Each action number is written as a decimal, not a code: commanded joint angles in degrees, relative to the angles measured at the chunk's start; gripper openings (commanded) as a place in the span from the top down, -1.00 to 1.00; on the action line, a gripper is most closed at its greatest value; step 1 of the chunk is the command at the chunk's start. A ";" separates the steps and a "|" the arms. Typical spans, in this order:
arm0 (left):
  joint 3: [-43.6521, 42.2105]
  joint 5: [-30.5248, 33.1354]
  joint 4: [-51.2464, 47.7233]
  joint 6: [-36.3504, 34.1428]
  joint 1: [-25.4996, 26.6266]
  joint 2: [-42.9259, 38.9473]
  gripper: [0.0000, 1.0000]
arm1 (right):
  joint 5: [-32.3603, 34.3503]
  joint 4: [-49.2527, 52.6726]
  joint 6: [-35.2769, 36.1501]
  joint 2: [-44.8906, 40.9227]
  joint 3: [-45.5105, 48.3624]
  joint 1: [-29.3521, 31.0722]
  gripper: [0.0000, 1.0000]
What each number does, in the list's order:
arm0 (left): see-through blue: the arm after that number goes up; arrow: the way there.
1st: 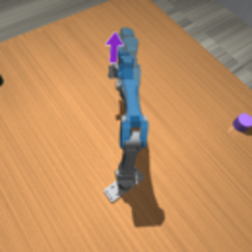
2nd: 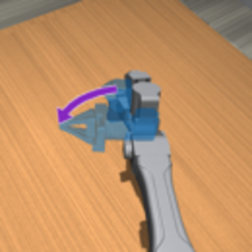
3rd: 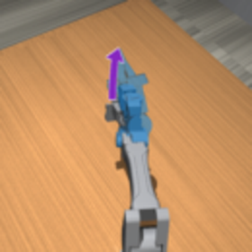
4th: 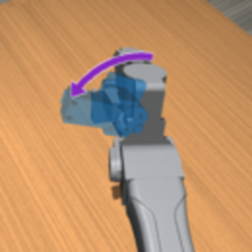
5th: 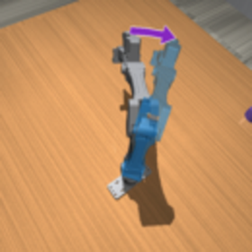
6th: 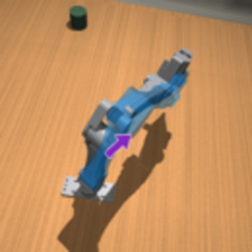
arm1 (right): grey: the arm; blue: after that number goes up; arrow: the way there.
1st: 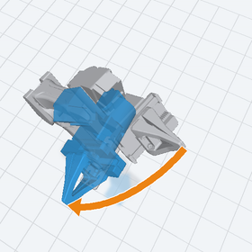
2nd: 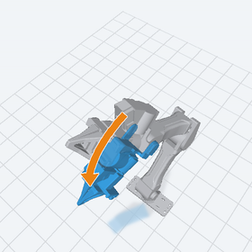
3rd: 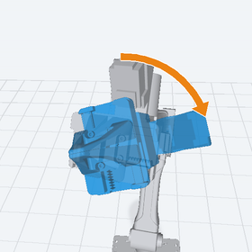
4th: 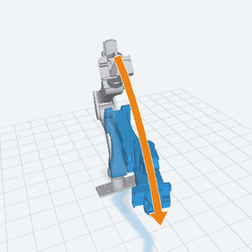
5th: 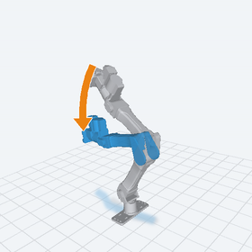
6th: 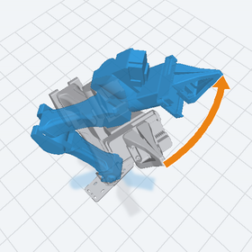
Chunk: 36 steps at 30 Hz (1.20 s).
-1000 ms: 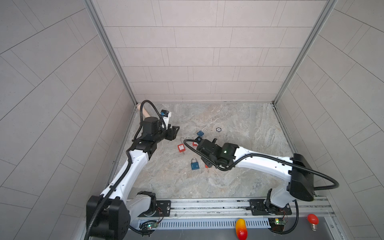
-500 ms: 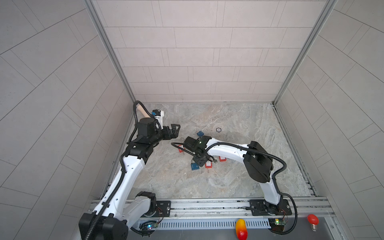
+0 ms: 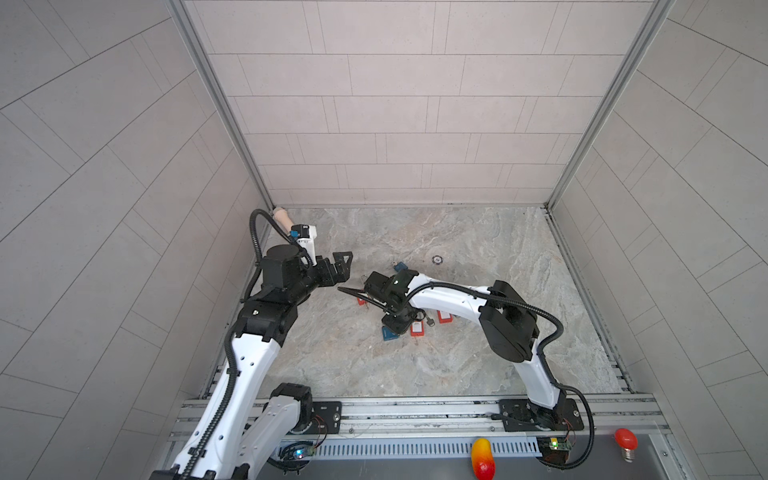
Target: Lock with the key
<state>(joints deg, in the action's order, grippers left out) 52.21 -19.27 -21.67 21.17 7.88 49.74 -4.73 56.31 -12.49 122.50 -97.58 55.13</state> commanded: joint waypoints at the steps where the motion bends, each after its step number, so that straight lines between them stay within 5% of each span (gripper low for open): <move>1: -0.15 0.86 -1.91 0.37 -0.29 -1.01 -1.00 | -0.11 2.05 -0.88 -1.26 -0.23 0.49 0.20; 8: 0.53 0.37 -3.30 -0.33 -0.26 -2.34 -1.00 | 7.60 1.18 -1.70 -8.49 -0.17 0.49 0.01; 14: 1.50 0.88 -2.86 -0.78 -0.23 -0.42 -1.00 | 8.20 -0.10 2.17 -8.35 -3.33 -6.83 -0.05; 23: -4.07 -2.23 8.22 -4.09 -0.16 0.24 -1.00 | 4.53 -4.11 9.85 4.20 -18.51 -15.04 -0.16; 30: -7.50 -4.25 13.90 -5.60 -0.22 0.84 -1.00 | 1.91 3.40 11.68 19.68 -39.66 -19.41 -0.18; 36: -8.04 -4.85 16.06 -5.88 -0.20 2.35 -0.95 | -0.87 1.36 14.50 24.42 -42.07 -20.07 -0.21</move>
<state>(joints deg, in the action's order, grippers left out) 44.38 -23.05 -9.30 15.97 7.81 51.29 -3.79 55.99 -0.80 145.95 -138.04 35.00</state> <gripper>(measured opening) 0.983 0.605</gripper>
